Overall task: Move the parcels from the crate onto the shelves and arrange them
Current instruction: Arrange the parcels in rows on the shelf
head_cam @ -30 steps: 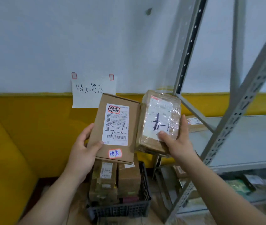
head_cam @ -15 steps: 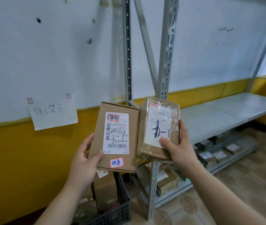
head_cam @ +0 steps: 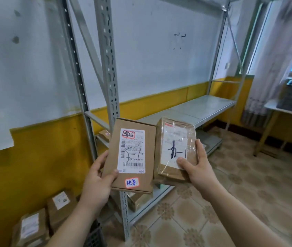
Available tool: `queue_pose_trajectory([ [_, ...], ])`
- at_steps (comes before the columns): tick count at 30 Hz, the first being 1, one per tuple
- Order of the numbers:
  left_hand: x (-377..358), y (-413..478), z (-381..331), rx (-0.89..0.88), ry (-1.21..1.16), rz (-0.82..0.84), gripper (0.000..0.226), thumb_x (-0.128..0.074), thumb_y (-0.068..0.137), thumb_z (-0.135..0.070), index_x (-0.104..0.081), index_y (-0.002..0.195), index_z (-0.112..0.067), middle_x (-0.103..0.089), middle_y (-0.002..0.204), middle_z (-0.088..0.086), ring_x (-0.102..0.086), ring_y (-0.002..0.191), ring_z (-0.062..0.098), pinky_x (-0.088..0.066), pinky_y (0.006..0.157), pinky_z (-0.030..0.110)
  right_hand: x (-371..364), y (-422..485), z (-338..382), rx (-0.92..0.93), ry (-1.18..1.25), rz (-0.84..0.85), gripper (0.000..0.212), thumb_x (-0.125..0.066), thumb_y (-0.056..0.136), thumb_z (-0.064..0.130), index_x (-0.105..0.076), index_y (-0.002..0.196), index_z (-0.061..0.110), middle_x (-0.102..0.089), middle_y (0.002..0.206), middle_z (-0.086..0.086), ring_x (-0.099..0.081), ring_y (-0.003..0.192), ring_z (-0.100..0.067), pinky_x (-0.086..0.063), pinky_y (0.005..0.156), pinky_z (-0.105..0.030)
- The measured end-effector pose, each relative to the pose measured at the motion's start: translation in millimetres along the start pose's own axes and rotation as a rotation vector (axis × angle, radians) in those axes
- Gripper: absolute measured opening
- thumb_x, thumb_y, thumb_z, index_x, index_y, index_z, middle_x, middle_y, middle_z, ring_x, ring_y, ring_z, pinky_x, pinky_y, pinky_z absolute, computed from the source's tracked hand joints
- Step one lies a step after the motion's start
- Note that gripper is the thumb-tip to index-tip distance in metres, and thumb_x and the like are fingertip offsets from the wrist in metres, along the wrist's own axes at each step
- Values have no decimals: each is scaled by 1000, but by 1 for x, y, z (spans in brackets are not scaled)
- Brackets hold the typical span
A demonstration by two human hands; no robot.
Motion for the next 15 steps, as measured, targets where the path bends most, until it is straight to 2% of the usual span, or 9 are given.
queue_pose_trajectory([
  [3, -56, 13, -3, -11, -36, 32, 57, -60, 91, -4, -44, 129, -43, -56, 109, -15, -67, 91, 16, -57, 58, 22, 47, 29, -6, -1, -27, -26, 92, -74, 88, 30, -12, 154, 48, -42, 131, 14, -56, 116, -21, -49, 102, -48],
  [5, -98, 21, -5, -9, -56, 49, 57, -60, 91, -4, -44, 126, -46, -56, 110, -15, -69, 94, 22, -60, 66, 33, 82, 51, -8, 3, -32, -36, 92, -74, 88, 30, -12, 154, 48, -45, 129, 14, -56, 116, -21, -47, 104, -48],
  [6, -119, 26, -5, -11, -65, 53, 57, -59, 92, -3, -44, 127, -46, -56, 111, -14, -69, 94, 22, -60, 67, 34, 100, 62, -8, 17, -43, -43, 93, -74, 88, 30, -12, 154, 48, -46, 127, 14, -57, 116, -20, -47, 105, -48],
  [11, -215, 45, -1, -20, -48, 59, 58, -59, 92, -3, -44, 138, -35, -56, 119, -5, -66, 90, 13, -56, 56, 19, 186, 107, -21, 28, -110, -100, 93, -73, 88, 33, -10, 153, 49, -42, 123, 19, -52, 116, -18, -45, 105, -46],
  [15, -266, 60, 7, 11, -53, 62, 57, -59, 92, -3, -45, 136, -35, -57, 117, -3, -67, 89, 14, -55, 55, 20, 231, 138, -35, -3, -120, -136, 92, -72, 90, 30, -9, 154, 48, -41, 126, 15, -51, 114, -18, -47, 102, -46],
])
Point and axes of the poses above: each hand's wrist, its own y-axis towards the middle knuckle, its own x-axis out of the back of the hand, z = x × y, the point moved 8 cm from there along y, towards the middle knuckle
